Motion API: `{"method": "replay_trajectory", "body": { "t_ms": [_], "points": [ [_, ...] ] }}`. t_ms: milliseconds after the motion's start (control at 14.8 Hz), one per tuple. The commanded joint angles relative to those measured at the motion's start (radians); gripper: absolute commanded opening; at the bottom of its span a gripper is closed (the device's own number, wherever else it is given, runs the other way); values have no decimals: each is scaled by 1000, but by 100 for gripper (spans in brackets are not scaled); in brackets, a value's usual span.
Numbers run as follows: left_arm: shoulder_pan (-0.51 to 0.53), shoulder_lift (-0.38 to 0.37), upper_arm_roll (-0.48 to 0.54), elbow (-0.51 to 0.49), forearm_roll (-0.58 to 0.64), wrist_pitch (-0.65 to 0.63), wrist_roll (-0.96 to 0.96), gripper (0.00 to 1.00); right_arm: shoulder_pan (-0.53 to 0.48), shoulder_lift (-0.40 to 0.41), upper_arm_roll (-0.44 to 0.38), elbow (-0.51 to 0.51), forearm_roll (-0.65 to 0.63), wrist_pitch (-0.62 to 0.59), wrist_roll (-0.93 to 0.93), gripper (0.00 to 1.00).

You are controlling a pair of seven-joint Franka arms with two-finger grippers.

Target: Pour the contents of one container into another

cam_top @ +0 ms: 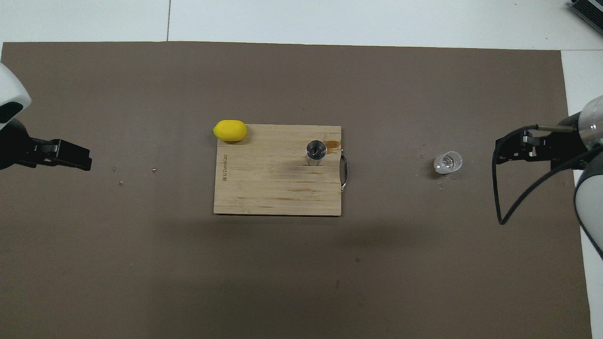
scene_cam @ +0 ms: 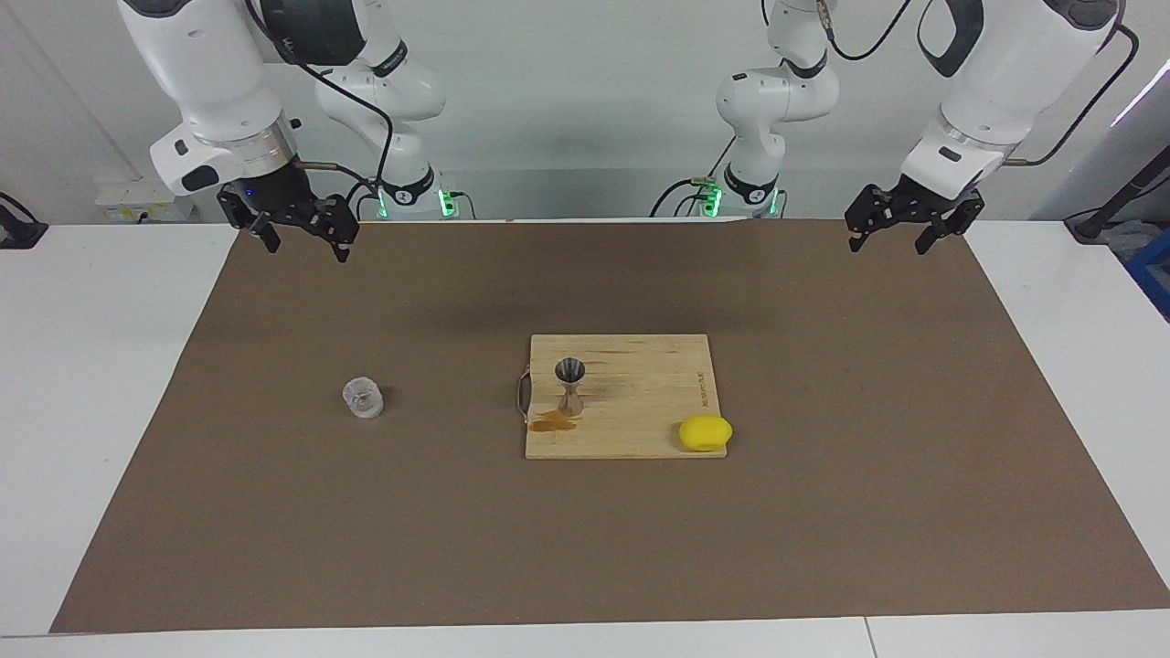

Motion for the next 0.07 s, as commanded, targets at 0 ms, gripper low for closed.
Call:
{"method": "replay_trajectory", "body": {
  "t_ms": [0],
  "points": [
    [2,-33,3,-38,-6,15,-7,100,2,-26,-3,-32,24,11,-22,100]
  ]
}}
